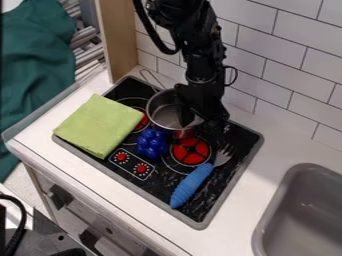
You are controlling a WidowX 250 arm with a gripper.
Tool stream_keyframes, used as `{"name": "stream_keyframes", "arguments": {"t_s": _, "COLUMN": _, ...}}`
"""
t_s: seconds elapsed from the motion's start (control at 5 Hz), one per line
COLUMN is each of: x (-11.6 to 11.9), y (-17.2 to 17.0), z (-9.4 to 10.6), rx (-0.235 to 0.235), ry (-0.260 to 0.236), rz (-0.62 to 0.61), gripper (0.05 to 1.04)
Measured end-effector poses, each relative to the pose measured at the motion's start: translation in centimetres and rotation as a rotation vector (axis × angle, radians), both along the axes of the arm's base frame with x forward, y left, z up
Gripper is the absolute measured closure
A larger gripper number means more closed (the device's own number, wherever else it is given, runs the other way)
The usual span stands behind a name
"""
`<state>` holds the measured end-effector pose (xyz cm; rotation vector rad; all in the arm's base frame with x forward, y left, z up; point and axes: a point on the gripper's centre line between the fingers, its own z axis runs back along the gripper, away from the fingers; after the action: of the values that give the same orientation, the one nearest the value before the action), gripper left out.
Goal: Move the silver pot on top of the green cloth
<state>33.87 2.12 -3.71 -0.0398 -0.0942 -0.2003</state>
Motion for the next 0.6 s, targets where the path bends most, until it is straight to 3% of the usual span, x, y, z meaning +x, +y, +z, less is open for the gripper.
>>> {"name": "stream_keyframes", "arguments": {"t_s": 0.2, "x": 1.13, "y": 0.33, "z": -0.40, "rx": 0.005, "ry": -0.006, "rz": -0.006, "gripper": 0.129}}
{"name": "stream_keyframes", "arguments": {"t_s": 0.6, "x": 1.22, "y": 0.66, "z": -0.59, "rx": 0.026, "ry": -0.006, "rz": -0.002, "gripper": 0.687}}
